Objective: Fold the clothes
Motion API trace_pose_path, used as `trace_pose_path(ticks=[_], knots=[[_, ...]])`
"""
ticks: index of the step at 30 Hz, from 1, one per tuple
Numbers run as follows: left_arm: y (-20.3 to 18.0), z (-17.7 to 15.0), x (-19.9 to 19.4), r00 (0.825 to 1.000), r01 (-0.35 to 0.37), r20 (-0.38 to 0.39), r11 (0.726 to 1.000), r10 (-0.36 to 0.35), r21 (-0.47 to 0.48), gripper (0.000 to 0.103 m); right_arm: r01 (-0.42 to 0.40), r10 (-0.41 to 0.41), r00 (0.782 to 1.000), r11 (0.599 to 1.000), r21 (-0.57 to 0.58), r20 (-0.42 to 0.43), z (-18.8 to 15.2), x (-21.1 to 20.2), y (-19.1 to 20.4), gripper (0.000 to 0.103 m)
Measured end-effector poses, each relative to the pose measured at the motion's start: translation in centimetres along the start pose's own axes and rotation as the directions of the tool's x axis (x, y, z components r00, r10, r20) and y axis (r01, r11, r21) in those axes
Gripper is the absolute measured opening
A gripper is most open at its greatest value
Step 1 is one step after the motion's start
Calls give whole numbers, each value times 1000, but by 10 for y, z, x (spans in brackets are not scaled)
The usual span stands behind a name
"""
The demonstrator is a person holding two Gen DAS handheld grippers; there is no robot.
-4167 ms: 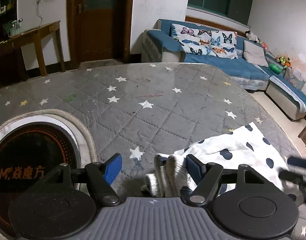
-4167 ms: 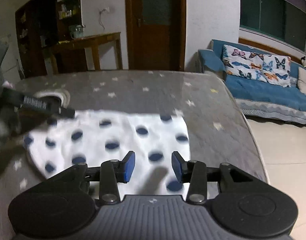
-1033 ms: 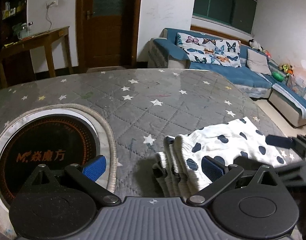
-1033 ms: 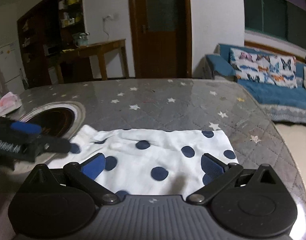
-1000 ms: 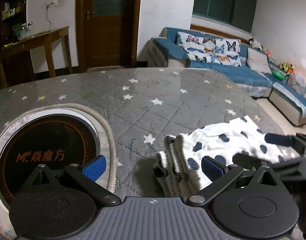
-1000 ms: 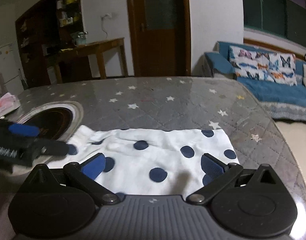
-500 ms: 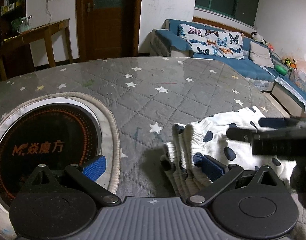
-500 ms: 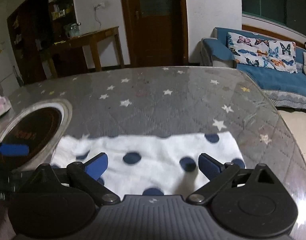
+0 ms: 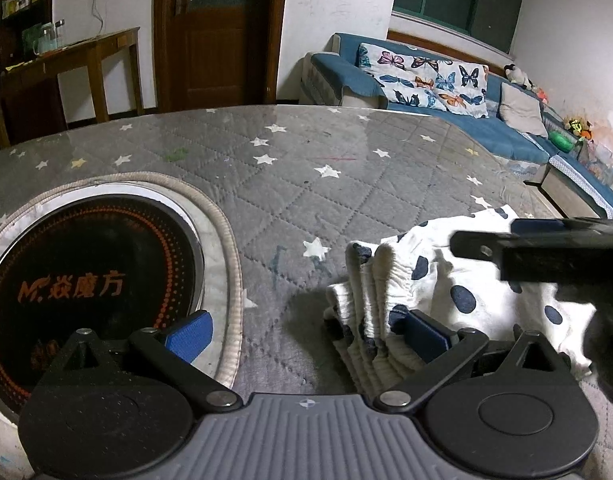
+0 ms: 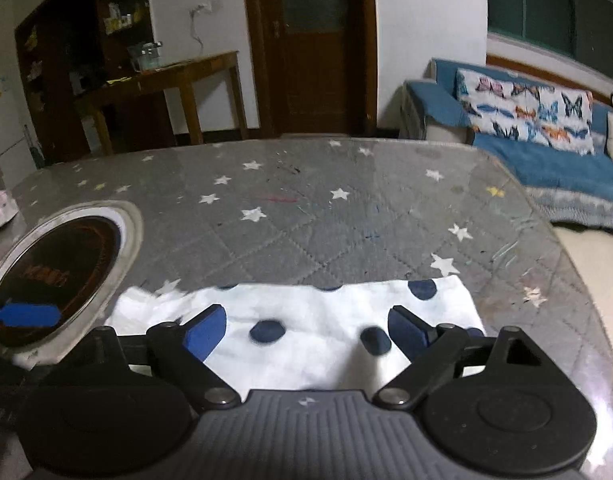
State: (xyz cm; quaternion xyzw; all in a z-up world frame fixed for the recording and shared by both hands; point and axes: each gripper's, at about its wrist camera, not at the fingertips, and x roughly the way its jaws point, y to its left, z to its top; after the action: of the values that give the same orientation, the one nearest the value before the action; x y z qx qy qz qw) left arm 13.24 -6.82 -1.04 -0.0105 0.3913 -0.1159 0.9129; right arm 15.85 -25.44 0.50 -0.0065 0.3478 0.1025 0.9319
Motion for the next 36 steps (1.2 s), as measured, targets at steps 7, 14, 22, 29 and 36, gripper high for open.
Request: trace_pose_path(ticks=[7,14,22,29,36], knots=[[1,0,0,1000,1,-2,1000,-1,-3,103,-24,24,1000,994,-108,1,-38,-28,25,90],[0,-1,0,1000,-5,-4,1000,5,-3,103,11,-6,999,992,-127,38,-56,-42,34,90],[0,-2,-1,1000,-6,-6,1000,6,-8,103,2,1,1000,996,-89,32,-72,-49,31,89],[0,-3,-3,1000,-14,-4,1000,14,-8,103,33,-29,996,999,-39,86,-70,-72,13,88],[-1,-3,-3,1000,-19,-6,1000,19,-5,103,35,-36,998,999,24,41,-84,-65,-4,88]])
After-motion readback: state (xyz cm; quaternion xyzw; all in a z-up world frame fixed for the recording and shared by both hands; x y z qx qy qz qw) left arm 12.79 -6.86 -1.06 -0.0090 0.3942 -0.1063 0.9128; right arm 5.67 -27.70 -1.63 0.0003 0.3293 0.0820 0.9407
